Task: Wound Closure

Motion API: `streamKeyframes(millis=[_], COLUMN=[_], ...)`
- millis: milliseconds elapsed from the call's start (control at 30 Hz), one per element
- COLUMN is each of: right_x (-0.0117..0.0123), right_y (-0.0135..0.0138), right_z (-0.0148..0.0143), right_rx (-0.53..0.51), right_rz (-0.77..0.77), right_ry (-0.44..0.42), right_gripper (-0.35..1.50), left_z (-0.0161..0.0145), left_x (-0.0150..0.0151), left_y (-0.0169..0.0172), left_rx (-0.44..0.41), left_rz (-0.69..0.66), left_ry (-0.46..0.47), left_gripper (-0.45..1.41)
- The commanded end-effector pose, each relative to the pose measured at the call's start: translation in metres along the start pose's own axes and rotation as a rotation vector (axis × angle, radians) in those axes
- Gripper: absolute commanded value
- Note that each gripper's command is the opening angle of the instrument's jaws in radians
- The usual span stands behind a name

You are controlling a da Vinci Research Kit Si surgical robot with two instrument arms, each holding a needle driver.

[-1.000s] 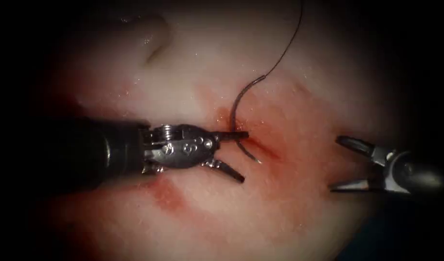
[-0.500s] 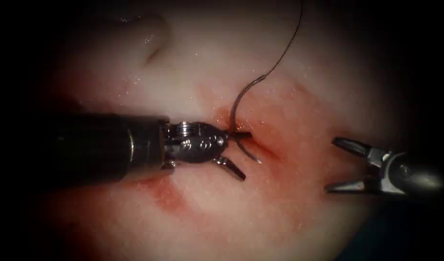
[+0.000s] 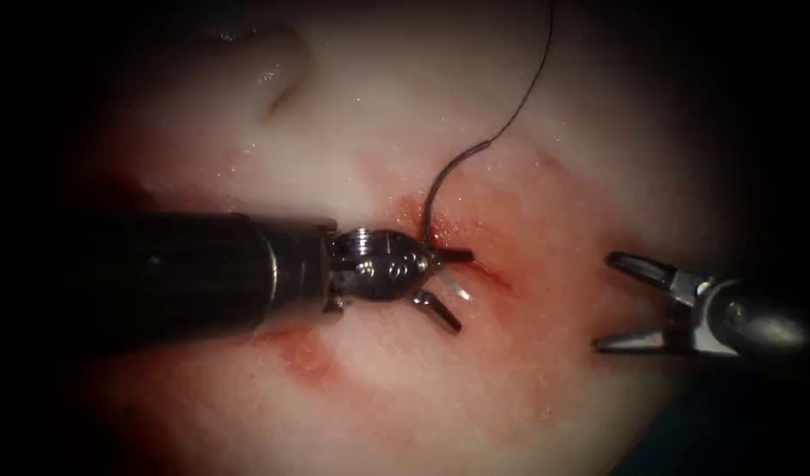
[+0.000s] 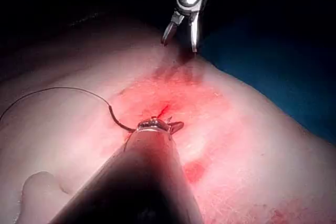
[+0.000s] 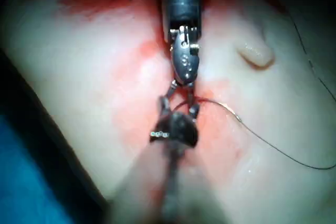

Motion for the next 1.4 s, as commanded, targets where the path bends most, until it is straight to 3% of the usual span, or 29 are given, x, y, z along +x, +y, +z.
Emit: streamKeyframes(millis=[33, 267, 400, 700, 900, 1067, 1400], right_x=[-0.0001, -0.0001, -0.0001, -0.0001, 0.0004, 0.0019, 0.0033], right_y=[-0.0002, -0.0003, -0.0003, -0.0004, 0.0002, 0.0023, 0.0046], right_z=[0.0008, 0.0009, 0.0009, 0.0009, 0.0013, 0.0024, 0.0064], right_rx=[0.002, 0.001, 0.001, 0.010, 0.028, 0.058, 0.213], right_rz=[-0.001, -0.002, -0.002, -0.002, 0.006, 0.048, 0.195], right_ry=[0.002, 0.002, 0.002, 0.005, 0.029, 0.052, 0.118], right_gripper=[0.86, 0.86, 0.86, 0.86, 0.83, 0.81, 0.74], left_z=[0.0009, -0.0003, -0.0016, -0.0047, -0.0058, -0.0064, -0.0072], left_x=[-0.0001, -0.0004, -0.0004, 0.0010, 0.0025, 0.0026, 0.0027], left_y=[-0.0003, -0.0009, -0.0012, -0.0006, 0.0006, 0.0025, 0.0048], left_rx=[0.004, 0.032, 0.063, 0.095, -0.010, -0.108, -0.221], left_rz=[0.002, -0.001, -0.008, -0.022, 0.012, 0.091, 0.217], left_ry=[-0.001, -0.011, -0.004, 0.094, 0.262, 0.366, 0.471], left_gripper=[0.53, -0.11, -0.28, -0.45, -0.45, -0.45, -0.45])
